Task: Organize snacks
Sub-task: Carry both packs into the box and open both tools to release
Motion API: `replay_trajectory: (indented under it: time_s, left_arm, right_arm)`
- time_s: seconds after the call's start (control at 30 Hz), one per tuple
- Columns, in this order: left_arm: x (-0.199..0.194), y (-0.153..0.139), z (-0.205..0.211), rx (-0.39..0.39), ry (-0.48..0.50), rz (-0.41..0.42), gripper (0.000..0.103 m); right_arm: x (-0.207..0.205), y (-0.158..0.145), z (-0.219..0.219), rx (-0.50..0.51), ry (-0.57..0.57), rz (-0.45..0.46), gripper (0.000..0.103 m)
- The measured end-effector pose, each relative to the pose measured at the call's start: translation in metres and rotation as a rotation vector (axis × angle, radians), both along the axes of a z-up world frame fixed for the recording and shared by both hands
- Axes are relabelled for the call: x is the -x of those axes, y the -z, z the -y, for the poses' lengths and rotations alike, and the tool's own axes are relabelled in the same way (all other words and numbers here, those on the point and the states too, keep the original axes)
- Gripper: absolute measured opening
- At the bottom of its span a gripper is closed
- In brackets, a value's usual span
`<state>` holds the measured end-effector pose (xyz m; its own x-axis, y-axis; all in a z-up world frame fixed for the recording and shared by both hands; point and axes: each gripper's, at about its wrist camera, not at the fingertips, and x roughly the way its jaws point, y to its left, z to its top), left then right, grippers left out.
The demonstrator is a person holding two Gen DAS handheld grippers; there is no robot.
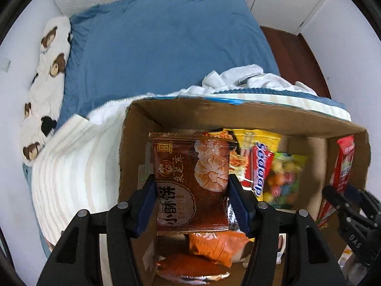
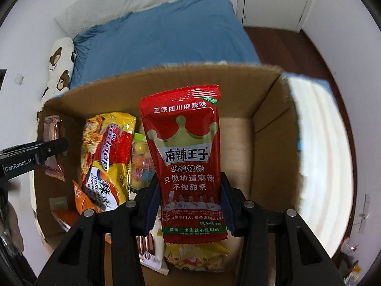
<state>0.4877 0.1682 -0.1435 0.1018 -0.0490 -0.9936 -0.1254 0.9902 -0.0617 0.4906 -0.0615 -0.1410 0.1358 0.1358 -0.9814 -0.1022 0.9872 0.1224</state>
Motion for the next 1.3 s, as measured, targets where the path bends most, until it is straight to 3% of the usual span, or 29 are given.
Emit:
replay_trajectory:
  time_s: [0.07,0.27,0.6,0.73,1.3]
  left_arm:
    - [-0.005,0.011,-0.008,0.049,-0.038,-0.033,0.071]
    - [-0.006,0.016,0.005,0.049,0.006,-0.028,0.094]
    - [0.012,0.000,0.009,0.051,-0.006,0.052,0.095]
    - [0.027,-0.012,0.014,0.016,0.007,0.114,0.095]
    - [0.127,-0.065,0.036,-0.065,0.033,0.336,0.095]
  right_arm:
    - [-0.007,0.014,-0.003,0.006,-0.001,-0.029,0.068]
    - [-0.003,0.022,-0.018,0.014,-0.047,-0.034,0.092]
    - [0.012,-0.002,-0.007,0.038,-0.025,-0.007,0.092]
    - [0.025,-0.010,0.004,0.030,0.003,0.002,0.092]
    - [0.113,-0.070,0.015,0.032,-0.018,0.164,0.092]
